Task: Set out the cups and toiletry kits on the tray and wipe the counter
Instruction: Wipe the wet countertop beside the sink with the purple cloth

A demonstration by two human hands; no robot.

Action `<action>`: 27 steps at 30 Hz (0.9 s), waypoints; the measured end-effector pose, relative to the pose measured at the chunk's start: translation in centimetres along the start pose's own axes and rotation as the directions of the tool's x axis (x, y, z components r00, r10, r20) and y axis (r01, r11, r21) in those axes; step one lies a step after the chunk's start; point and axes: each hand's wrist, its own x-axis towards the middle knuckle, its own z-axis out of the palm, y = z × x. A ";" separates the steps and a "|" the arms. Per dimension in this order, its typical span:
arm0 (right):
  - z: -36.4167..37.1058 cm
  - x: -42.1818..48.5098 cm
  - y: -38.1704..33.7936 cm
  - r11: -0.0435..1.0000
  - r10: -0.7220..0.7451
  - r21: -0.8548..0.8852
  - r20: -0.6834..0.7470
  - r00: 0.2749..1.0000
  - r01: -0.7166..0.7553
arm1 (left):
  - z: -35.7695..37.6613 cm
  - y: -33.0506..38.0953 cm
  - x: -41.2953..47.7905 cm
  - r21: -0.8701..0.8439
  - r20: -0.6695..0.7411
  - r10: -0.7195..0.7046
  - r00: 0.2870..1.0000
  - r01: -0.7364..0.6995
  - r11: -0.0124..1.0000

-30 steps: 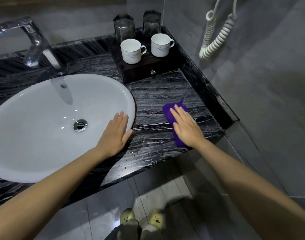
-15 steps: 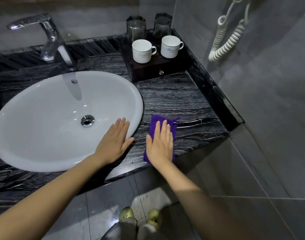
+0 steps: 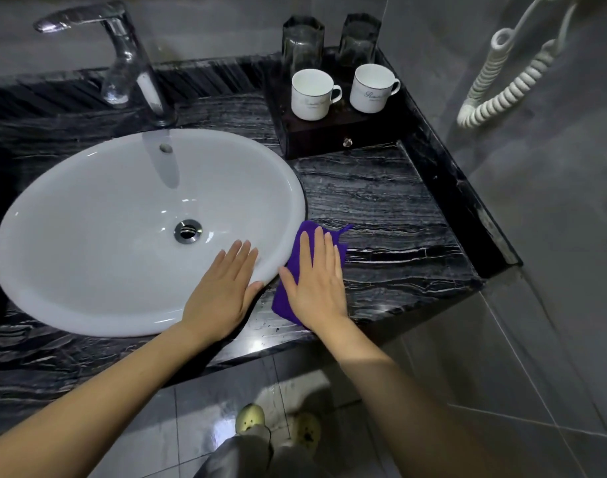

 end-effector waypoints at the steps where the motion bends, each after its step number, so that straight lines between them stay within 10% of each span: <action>1: 0.2 0.4 -0.3 0.999 0.038 0.000 -0.014 0.999 -0.038 | 0.0 0.0 0.0 0.008 -0.006 0.001 1.000 -0.001 1.000; 27: -1.3 -1.1 -1.1 0.967 0.021 0.246 0.166 0.986 -0.063 | -1.0 -4.6 -5.4 -0.007 0.003 -0.201 0.980 0.201 0.980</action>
